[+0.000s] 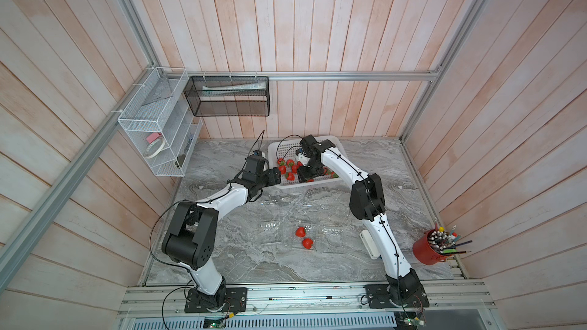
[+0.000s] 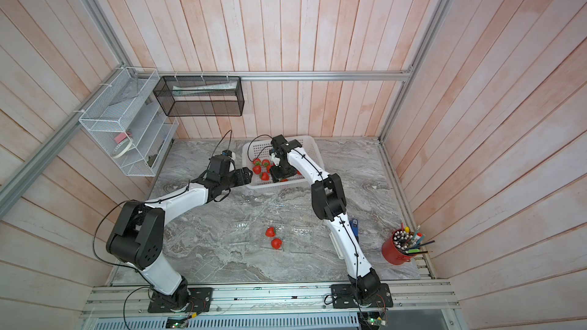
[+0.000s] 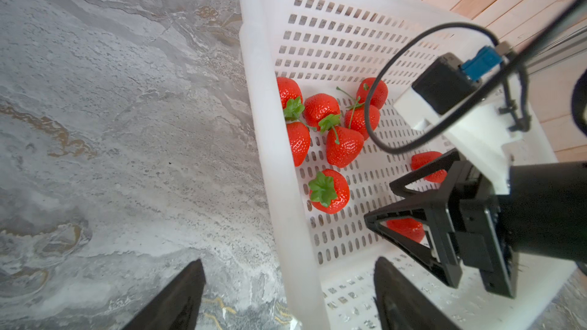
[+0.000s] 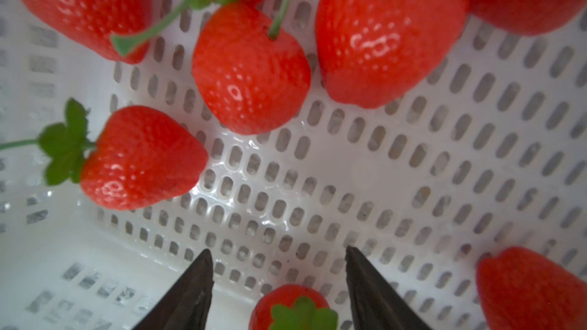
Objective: Pack strawberries into containers
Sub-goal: Pick up the strawberry from the basket.
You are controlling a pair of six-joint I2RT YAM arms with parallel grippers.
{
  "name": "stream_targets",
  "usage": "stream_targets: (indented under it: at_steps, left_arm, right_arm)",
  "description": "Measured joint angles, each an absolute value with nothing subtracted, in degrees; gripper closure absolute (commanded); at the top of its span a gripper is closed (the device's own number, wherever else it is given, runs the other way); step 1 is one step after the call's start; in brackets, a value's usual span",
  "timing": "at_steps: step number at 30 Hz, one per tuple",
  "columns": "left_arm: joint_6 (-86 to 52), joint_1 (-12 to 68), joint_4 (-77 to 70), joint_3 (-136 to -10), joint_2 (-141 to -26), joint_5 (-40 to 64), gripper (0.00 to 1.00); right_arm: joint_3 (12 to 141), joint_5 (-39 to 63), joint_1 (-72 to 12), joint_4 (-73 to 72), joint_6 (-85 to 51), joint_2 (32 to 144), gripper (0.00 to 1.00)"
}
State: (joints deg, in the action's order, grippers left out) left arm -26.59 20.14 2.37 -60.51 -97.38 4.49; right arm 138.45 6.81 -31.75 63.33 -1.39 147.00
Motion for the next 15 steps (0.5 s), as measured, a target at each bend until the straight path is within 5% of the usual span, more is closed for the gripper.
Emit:
stream_targets:
  at_steps: [15]
  left_arm:
    - [-27.2, 20.1, -0.6, -59.7, -97.4, 6.0, 0.13]
  right_arm:
    - [135.0, 3.7, -31.5, 67.2, -1.6, 142.5, 0.38]
